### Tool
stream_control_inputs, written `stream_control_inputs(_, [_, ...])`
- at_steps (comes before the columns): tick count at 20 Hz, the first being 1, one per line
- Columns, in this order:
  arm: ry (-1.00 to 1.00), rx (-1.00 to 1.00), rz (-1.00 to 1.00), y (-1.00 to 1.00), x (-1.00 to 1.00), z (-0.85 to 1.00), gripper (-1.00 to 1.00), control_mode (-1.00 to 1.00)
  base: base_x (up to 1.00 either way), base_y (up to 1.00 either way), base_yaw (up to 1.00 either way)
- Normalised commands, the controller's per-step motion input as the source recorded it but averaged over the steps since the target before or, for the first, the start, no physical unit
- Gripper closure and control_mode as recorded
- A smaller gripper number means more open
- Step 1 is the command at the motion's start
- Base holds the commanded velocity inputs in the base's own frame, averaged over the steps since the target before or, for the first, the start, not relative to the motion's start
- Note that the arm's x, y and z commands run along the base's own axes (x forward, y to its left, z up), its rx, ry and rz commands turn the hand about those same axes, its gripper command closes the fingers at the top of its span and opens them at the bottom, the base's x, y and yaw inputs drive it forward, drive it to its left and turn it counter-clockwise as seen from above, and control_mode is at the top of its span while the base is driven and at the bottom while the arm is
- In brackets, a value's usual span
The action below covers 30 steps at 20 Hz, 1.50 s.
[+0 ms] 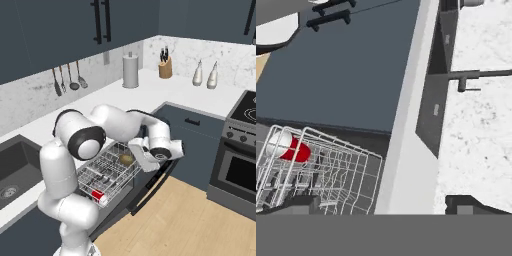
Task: Pick up the cup and bowl from the counter, place them in the dishwasher, and close the dishwasher door.
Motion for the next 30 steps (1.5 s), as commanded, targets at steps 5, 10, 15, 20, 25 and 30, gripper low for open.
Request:
stream_control_inputs(5, [0.11, 0.13, -0.01, -0.94, -0.28, -0.34, -1.0, -1.0, 0.0, 0.0, 0.0])
stream_control_inputs(10, [-0.01, 0.1, -0.08, -0.68, -0.26, -0.92, -1.0, -1.0, 0.0, 0.0, 0.0])
stream_control_inputs(15, [0.0, 0.21, -0.08, -0.6, -0.02, -0.96, -1.0, -1.0, 0.0, 0.0, 0.0])
stream_control_inputs(20, [0.0, 0.27, -0.02, -0.47, 0.0, -0.72, -1.0, -1.0, 0.0, 0.0, 0.0])
stream_control_inputs(25, [-0.01, 0.18, -0.03, -0.11, 0.1, -0.75, -1.0, -1.0, 0.0, 0.0, 0.0])
stream_control_inputs(30, [0.0, 0.1, -0.02, 0.0, 0.43, -0.75, -1.0, -1.0, 0.0, 0.0, 0.0])
